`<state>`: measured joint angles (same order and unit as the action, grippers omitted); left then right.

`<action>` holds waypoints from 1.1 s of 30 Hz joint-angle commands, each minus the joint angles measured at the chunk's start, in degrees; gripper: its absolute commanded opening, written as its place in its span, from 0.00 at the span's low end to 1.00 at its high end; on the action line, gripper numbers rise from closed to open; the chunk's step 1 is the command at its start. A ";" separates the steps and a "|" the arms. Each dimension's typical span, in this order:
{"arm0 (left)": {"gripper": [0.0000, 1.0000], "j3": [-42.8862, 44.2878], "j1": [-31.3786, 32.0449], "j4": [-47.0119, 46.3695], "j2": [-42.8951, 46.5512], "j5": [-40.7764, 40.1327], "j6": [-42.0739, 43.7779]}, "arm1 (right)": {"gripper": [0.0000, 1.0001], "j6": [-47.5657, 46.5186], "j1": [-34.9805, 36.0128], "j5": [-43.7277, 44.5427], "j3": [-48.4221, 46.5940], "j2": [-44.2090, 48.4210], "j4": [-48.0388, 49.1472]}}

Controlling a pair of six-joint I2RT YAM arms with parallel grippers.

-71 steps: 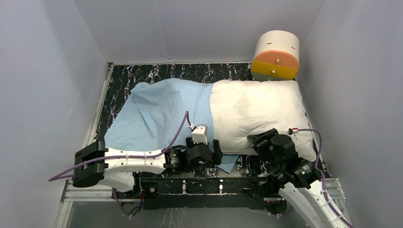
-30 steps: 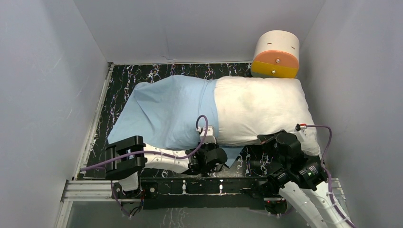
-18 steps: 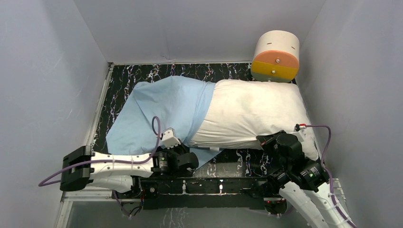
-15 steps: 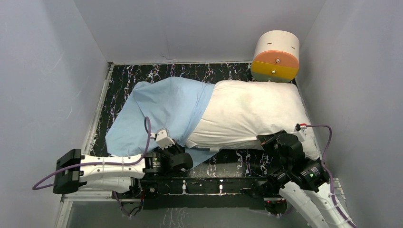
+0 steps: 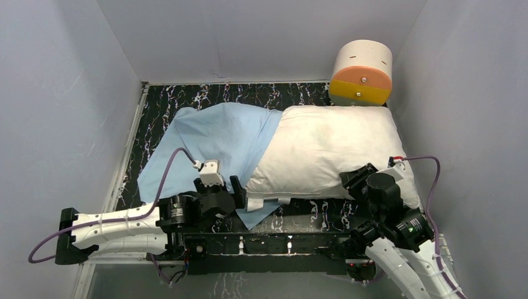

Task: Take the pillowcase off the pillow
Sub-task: Remove the pillow from the pillowcase.

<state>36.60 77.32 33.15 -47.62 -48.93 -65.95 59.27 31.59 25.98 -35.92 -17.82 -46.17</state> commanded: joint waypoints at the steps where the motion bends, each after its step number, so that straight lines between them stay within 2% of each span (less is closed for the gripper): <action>1: 0.88 10.07 -0.33 -2.41 2.04 6.38 18.25 | 0.51 -7.92 -0.22 -4.08 -5.46 -0.48 4.90; 4: 0.93 15.74 -0.35 -2.16 0.50 8.88 24.81 | 0.55 -11.81 -0.28 -11.85 -7.19 -0.80 8.97; 7: 0.98 21.02 -0.33 -0.24 -3.06 6.04 29.15 | 0.59 -15.68 -0.27 -20.89 -8.88 -3.51 12.99; 11: 0.98 30.59 -0.91 6.95 -9.66 3.48 29.45 | 0.66 -20.67 -0.27 -32.73 -12.50 -11.91 14.36; 14: 0.98 32.17 -3.39 7.09 -12.84 3.14 31.91 | 0.69 -23.66 -0.22 -38.79 -14.38 -18.29 14.66; 16: 0.98 30.10 -9.71 4.74 -13.69 8.27 33.42 | 0.70 -25.18 -0.24 -41.07 -15.15 -21.41 15.45; 17: 0.98 28.51 -13.72 3.44 -13.73 14.14 34.07 | 0.70 -26.26 -0.24 -41.54 -15.76 -22.63 15.34; 21: 0.98 20.38 -28.58 -2.63 -13.66 27.62 35.45 | 0.72 -31.81 -0.22 -39.26 -21.53 -26.01 12.76; 23: 0.98 17.92 -32.36 -6.27 -13.64 34.34 36.64 | 0.72 -33.78 -0.29 -39.19 -24.08 -27.00 12.36; 25: 0.98 16.41 -33.74 -9.74 -14.19 41.85 38.45 | 0.73 -34.77 -0.15 -39.45 -25.50 -28.15 11.93; 27: 0.98 16.60 -34.14 -9.77 -15.82 45.77 39.23 | 0.74 -35.42 -0.20 -39.55 -26.40 -29.91 11.24; 28: 0.96 16.74 -34.13 -9.06 -16.44 46.21 39.20 | 0.74 -35.78 -0.15 -39.37 -26.59 -30.65 10.83; 33: 0.61 13.89 -35.34 -9.90 -14.16 45.57 38.27 | 0.75 -37.74 0.71 -37.05 -27.45 -33.10 10.22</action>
<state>52.84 42.83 25.04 -63.88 -9.23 -28.42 25.23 31.57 -12.19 -61.14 -48.97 -36.01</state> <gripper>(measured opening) 0.725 0.745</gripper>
